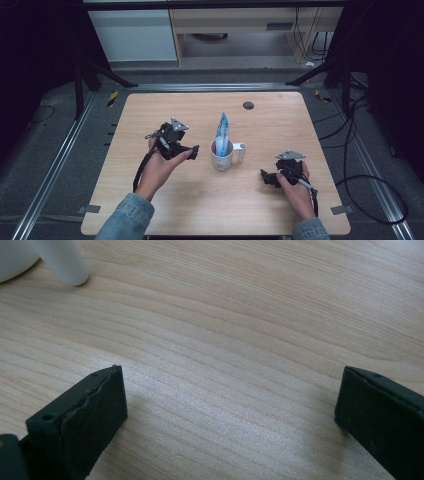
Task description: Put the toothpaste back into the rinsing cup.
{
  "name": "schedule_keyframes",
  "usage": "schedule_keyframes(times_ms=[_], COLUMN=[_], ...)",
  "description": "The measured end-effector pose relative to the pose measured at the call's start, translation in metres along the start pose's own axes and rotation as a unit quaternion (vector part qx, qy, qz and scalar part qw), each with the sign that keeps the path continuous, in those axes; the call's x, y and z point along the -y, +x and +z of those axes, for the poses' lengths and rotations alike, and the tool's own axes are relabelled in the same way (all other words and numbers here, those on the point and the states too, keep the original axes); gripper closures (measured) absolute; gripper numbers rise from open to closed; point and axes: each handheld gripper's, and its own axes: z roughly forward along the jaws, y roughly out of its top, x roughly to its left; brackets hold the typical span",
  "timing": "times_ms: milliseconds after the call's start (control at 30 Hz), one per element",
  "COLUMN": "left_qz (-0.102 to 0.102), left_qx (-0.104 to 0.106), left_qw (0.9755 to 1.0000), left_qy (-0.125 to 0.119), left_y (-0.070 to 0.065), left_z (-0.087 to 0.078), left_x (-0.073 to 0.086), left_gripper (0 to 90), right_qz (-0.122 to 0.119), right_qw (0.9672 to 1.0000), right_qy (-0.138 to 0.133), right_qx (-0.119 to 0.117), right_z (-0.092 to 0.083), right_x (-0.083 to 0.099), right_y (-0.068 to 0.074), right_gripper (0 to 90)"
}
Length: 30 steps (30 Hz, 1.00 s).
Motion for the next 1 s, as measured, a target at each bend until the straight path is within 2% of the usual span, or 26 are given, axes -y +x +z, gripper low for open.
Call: schedule_keyframes(times_ms=[233,333,467,667,1000], left_qz=[-0.017,-0.043,-0.067,-0.078,-0.091], left_qx=[-0.019,-0.007,-0.007,-0.025,-0.051], left_qw=[0.9995,0.9983,0.9962,0.9933,0.9884], left_qy=[0.019,0.038,0.056,0.081,0.11], left_y=[0.023,0.034,0.047,0.065,0.089], left_z=[0.006,0.013,0.021,0.027,0.031], left_x=[0.009,0.017,0.029,0.05,0.085], left_gripper=[8.6,8.9,9.6,9.5,9.5], right_qz=[0.0,0.0,0.001,0.0,0.0], right_qw=[1.0,1.0,1.0,1.0,1.0], right_qy=[0.0,0.0,0.0,0.0,0.0], right_qx=[0.0,0.0,0.0,0.0,0.0], right_z=[0.0,0.0,0.0,0.0,0.0], right_x=[0.0,0.0,0.0,0.0,0.0], right_y=[0.0,0.0,0.0,0.0,0.0], right_gripper=[0.5,0.5,0.5,0.5,0.5])
